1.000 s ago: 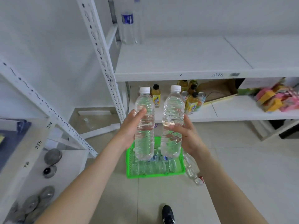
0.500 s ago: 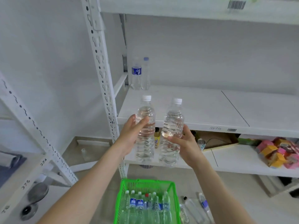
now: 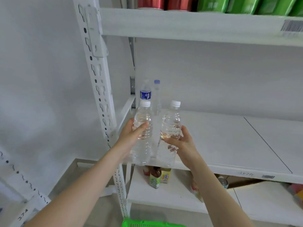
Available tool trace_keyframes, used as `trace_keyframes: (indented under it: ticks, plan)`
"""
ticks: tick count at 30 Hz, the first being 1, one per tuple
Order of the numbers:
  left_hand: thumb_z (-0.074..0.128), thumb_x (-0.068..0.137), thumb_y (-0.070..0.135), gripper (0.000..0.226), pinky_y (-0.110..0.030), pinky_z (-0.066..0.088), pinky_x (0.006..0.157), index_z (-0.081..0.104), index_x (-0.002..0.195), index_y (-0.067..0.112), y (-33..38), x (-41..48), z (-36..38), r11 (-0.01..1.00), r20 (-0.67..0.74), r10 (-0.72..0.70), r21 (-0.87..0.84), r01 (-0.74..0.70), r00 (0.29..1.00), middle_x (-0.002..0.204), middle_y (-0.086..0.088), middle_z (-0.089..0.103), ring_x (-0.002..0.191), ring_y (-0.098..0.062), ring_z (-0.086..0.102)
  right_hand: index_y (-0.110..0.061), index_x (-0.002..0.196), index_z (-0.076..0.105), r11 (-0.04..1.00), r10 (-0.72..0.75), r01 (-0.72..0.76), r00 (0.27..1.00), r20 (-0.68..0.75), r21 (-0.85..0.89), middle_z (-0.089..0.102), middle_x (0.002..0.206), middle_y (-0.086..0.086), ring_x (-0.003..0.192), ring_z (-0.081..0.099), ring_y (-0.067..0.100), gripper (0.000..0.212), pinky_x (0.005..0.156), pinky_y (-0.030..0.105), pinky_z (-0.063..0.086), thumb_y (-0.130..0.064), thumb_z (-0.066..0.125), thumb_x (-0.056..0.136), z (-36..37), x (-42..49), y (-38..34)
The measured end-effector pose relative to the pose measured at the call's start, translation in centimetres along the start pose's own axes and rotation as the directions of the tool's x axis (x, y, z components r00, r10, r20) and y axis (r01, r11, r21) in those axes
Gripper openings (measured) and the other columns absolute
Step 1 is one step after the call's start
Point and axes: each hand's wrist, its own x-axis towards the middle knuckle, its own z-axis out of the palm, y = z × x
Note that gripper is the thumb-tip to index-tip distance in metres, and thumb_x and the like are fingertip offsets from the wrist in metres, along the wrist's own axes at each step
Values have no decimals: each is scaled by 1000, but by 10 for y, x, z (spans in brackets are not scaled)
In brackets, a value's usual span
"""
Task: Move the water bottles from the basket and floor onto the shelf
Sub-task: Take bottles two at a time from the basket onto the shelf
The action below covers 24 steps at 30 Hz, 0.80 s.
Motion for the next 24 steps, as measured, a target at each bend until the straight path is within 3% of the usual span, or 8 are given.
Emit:
trace_keyframes:
  ticks: [2, 4, 7, 10, 13, 17, 24]
  plan:
    - [70, 79, 55, 60, -36, 41, 94, 48, 129, 30, -3, 27, -1, 1000, -2, 2, 7, -2, 1000, 118, 19, 58, 108, -3, 56, -25, 122, 52, 1000, -6, 6, 1000, -22, -5, 74, 102, 11, 95, 66, 32, 69, 68, 37, 42, -10, 82, 62, 1, 27, 1]
    - [74, 75, 55, 56, -36, 49, 93, 53, 119, 29, -5, 52, 1, 1000, -30, 14, 17, -13, 999, 112, 15, 65, 103, -6, 63, -28, 122, 52, 1000, -15, 14, 1000, -21, -25, 74, 104, 10, 101, 66, 35, 70, 73, 40, 40, -13, 84, 61, 1, 53, 1]
    - [78, 73, 51, 50, -45, 54, 93, 58, 112, 28, -14, 90, 4, 1000, -77, 20, -22, -22, 997, 110, 3, 71, 101, -16, 70, -24, 124, 50, 999, -14, 13, 1000, -27, -33, 74, 104, 8, 94, 68, 26, 72, 67, 24, 44, -12, 83, 60, 1, 88, -1]
    - [73, 84, 39, 34, -31, 54, 77, 57, 111, 26, -22, 121, 8, 999, -113, 12, -45, -17, 994, 109, 5, 69, 100, -11, 68, -19, 126, 49, 998, -33, 32, 999, -14, -48, 73, 105, 10, 91, 69, 17, 73, 62, 14, 47, -9, 80, 61, -2, 121, 0]
    - [72, 87, 33, 34, -20, 46, 65, 54, 114, 23, -27, 147, 11, 999, -160, 10, -49, -18, 987, 106, 9, 67, 94, -4, 66, -21, 124, 50, 997, -29, 29, 1000, 0, -78, 71, 110, 13, 98, 70, 22, 71, 76, 26, 51, -8, 82, 61, -5, 152, 3]
    - [75, 84, 25, 38, -18, 52, 72, 54, 115, 22, -34, 179, 7, 997, -204, 37, -52, -49, 978, 106, 8, 69, 95, -4, 68, -16, 122, 50, 990, -28, 27, 1000, -6, -142, 69, 110, 14, 86, 69, 12, 65, 63, 14, 49, 3, 82, 69, -4, 191, 6]
    - [80, 78, 28, 45, -35, 53, 89, 55, 114, 22, -46, 219, -2, 997, -209, 44, -60, -58, 977, 113, 1, 69, 105, -16, 67, -8, 121, 47, 984, -44, 42, 999, -10, -175, 68, 100, 4, 77, 69, 1, 64, 64, 13, 51, 11, 79, 69, 3, 242, 15]
